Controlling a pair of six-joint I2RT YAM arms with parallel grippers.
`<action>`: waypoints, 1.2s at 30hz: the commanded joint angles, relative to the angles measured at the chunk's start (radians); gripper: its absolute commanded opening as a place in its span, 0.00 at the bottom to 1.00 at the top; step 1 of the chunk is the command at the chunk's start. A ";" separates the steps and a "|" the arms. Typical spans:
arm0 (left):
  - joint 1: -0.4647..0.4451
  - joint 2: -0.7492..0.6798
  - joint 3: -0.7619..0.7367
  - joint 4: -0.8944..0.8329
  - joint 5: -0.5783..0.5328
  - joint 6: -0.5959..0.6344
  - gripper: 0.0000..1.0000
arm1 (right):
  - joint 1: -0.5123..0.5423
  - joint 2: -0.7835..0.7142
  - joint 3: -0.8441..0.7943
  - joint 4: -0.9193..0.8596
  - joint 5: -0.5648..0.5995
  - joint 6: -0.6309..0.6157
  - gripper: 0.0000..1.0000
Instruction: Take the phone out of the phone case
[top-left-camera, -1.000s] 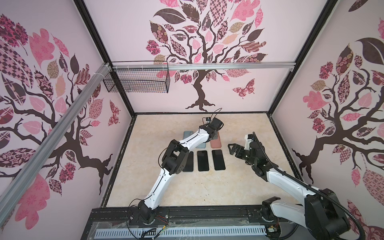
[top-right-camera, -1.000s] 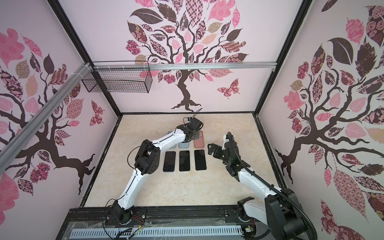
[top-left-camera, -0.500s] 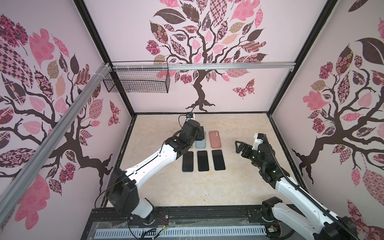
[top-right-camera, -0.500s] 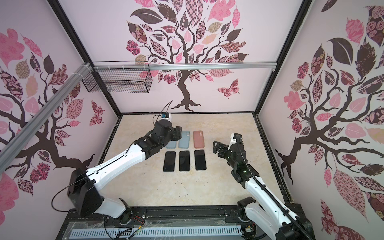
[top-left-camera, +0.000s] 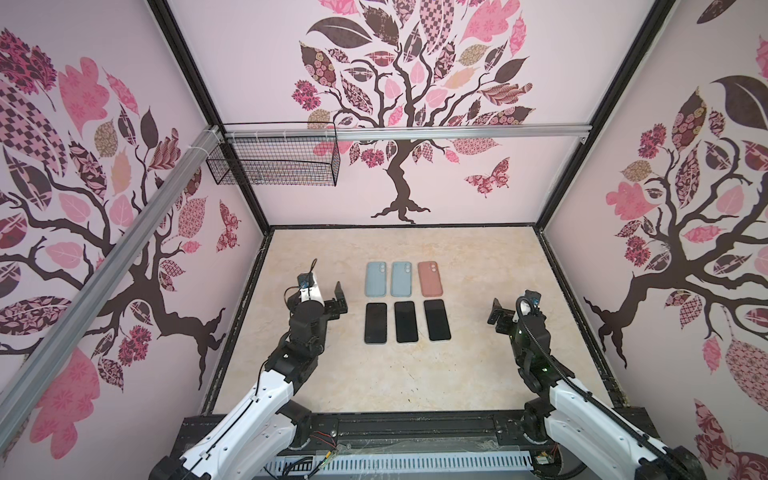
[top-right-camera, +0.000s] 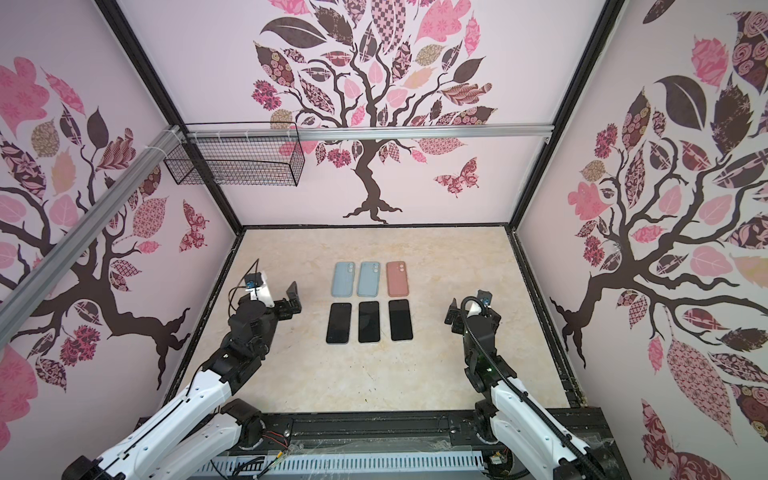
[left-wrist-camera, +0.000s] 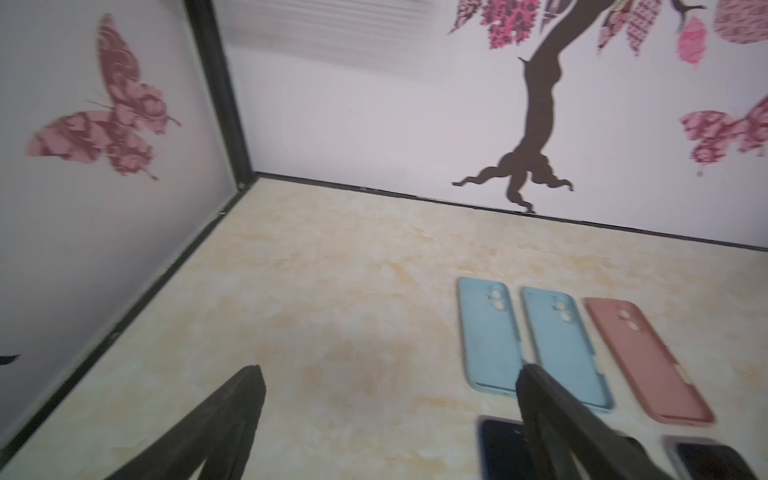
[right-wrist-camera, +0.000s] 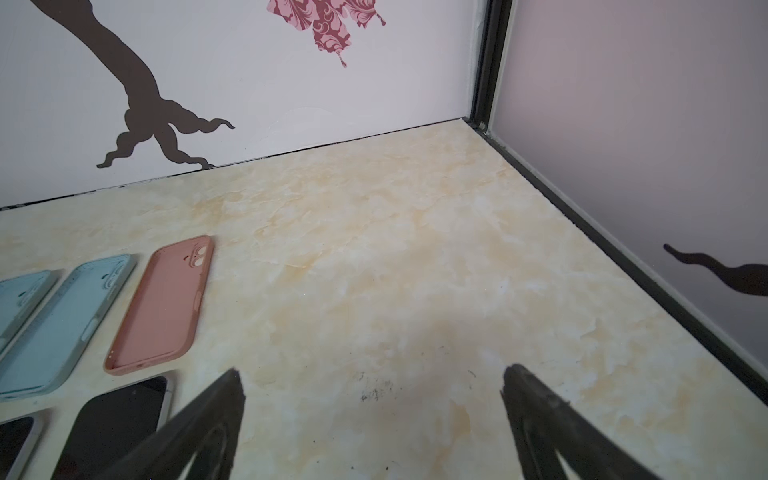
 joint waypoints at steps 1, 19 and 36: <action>0.079 -0.022 -0.081 0.143 0.034 0.137 0.98 | -0.015 0.108 0.042 0.136 -0.004 -0.114 0.99; 0.167 0.334 -0.191 0.550 0.020 0.225 0.98 | -0.115 0.529 0.101 0.434 -0.150 -0.147 0.99; 0.283 0.815 -0.169 1.040 0.200 0.210 0.98 | -0.183 0.673 0.114 0.630 -0.286 -0.193 1.00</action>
